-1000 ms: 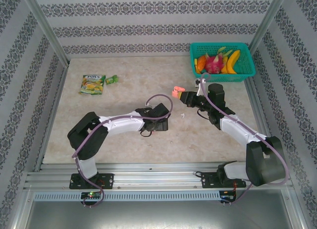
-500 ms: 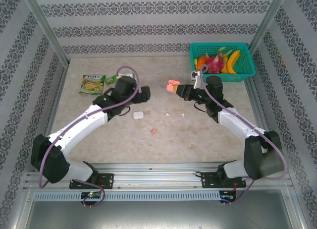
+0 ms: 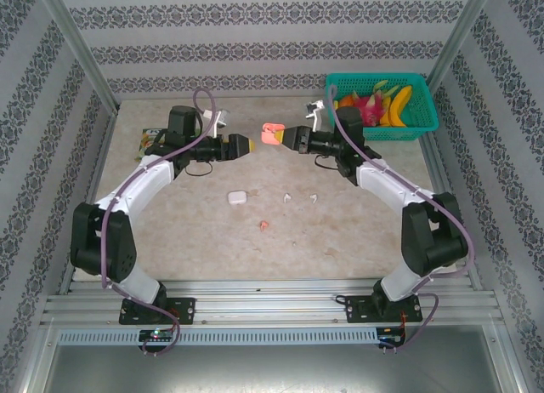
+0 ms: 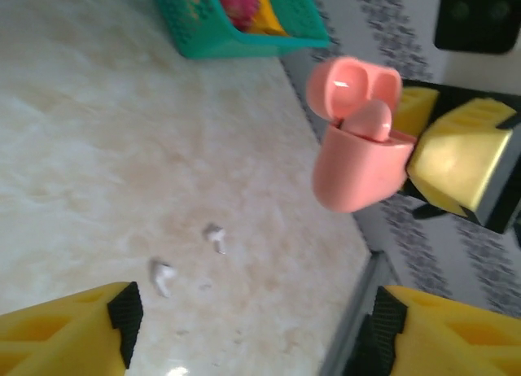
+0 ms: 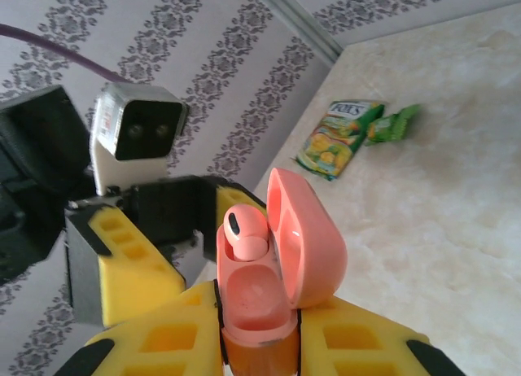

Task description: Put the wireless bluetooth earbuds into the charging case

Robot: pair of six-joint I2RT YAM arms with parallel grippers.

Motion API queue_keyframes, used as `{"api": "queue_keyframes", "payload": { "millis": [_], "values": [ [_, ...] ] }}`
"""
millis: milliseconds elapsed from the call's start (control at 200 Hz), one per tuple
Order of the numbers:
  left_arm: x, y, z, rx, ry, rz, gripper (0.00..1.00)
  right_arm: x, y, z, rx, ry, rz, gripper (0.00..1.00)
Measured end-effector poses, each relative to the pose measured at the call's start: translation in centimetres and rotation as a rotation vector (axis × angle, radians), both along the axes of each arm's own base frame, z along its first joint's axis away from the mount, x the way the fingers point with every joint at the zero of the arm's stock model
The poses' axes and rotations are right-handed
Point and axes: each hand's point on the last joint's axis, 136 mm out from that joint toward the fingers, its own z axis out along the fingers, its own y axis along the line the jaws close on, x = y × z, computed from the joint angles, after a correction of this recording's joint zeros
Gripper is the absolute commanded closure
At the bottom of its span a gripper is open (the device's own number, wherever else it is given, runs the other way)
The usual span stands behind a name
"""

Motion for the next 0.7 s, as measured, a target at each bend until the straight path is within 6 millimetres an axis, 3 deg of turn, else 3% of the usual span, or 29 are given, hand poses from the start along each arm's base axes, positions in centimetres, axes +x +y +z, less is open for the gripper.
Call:
{"api": "queue_keyframes", "payload": {
  "millis": [330, 699],
  "values": [
    [-1.2, -1.5, 2.7, -0.123, -0.071, -0.148, 0.42, -0.6, 3.5, 0.8, 0.029, 0.024, 0.082, 0.85],
    [-1.4, -1.6, 3.4, -0.154, -0.096, -0.186, 0.48, -0.9, 4.0, 1.4, 0.053, 0.013, 0.111, 0.85]
  ]
}}
